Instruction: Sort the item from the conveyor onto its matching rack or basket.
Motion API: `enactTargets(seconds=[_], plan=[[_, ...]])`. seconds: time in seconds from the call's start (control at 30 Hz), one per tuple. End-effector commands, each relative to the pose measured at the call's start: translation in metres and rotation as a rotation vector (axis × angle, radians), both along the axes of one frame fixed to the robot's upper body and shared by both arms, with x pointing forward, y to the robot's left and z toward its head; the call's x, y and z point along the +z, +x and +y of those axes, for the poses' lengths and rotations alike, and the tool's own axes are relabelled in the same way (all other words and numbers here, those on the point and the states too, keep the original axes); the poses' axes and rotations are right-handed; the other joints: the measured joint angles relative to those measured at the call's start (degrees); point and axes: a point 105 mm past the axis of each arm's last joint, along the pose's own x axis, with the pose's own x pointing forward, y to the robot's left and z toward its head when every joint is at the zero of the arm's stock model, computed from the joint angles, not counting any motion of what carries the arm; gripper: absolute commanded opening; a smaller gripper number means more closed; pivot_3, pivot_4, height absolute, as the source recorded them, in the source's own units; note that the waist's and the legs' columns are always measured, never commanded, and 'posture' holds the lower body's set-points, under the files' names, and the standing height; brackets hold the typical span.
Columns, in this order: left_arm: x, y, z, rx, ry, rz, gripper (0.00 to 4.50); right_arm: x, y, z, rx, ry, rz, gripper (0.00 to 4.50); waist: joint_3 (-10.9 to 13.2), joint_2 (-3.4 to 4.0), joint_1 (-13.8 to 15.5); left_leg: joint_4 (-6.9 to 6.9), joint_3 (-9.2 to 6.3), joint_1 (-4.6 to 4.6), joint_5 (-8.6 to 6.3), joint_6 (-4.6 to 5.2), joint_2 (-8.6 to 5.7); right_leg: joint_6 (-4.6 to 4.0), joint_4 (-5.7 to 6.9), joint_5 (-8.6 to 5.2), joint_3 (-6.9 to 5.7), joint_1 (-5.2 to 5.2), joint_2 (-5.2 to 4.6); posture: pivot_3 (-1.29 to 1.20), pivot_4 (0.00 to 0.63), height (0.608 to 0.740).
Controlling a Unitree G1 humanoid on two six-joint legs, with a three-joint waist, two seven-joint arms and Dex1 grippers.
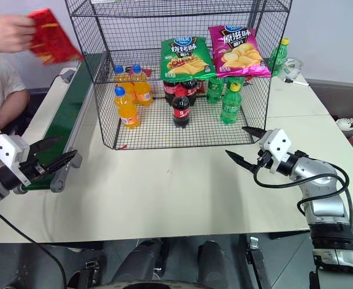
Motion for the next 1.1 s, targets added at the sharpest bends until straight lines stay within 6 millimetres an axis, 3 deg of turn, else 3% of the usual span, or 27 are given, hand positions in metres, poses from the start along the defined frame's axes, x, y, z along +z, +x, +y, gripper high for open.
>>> enactTargets(seconds=[0.03, 0.77, 0.87, 1.0, 1.1], plan=[[0.014, 0.000, 0.002, 0.022, 0.041, -0.067, 3.33, 0.016, 0.000, 0.005, 0.016, -0.013, -0.059, 4.50, 0.0, 0.00, 0.0, 0.00, 0.00, 0.00, 0.00, 0.00, 0.00, 0.00, 0.00, 0.00, 0.00, 0.00, 0.00, 0.00, 0.150, 0.740], [0.012, -0.013, 0.002, 0.045, 0.050, -0.090, 3.33, 0.029, -0.003, 0.022, 0.094, 0.034, -0.080, 4.50, 0.0, 0.00, 0.0, -0.03, 0.01, -0.01, -0.01, -0.01, 0.01, -0.01, -0.01, 0.00, 0.01, -0.02, 0.00, 0.00, 0.150, 0.740], [0.013, -0.018, 0.004, 0.067, 0.087, -0.115, 3.33, 0.029, -0.011, 0.030, 0.167, 0.066, -0.048, 4.50, 0.0, 0.01, 0.0, -0.04, 0.01, 0.00, -0.01, -0.01, 0.02, -0.01, -0.01, 0.00, 0.01, -0.01, 0.00, 0.00, 0.150, 0.740], [0.012, -0.025, 0.022, 0.182, 0.194, -0.171, 3.33, 0.023, -0.041, 0.056, 0.368, 0.132, 0.094, 4.50, 0.0, -0.02, 0.0, -0.10, 0.01, -0.02, -0.06, -0.09, 0.04, -0.02, -0.04, -0.01, 0.02, 0.00, -0.01, 0.00, 0.150, 0.740], [0.011, -0.031, 0.027, 0.220, 0.239, -0.205, 3.33, 0.018, -0.051, 0.068, 0.438, 0.144, 0.165, 4.50, 0.0, 0.00, 0.0, -0.13, 0.03, -0.04, -0.07, -0.10, 0.06, -0.03, -0.07, -0.01, 0.03, -0.01, -0.01, 0.00, 0.150, 0.740]])
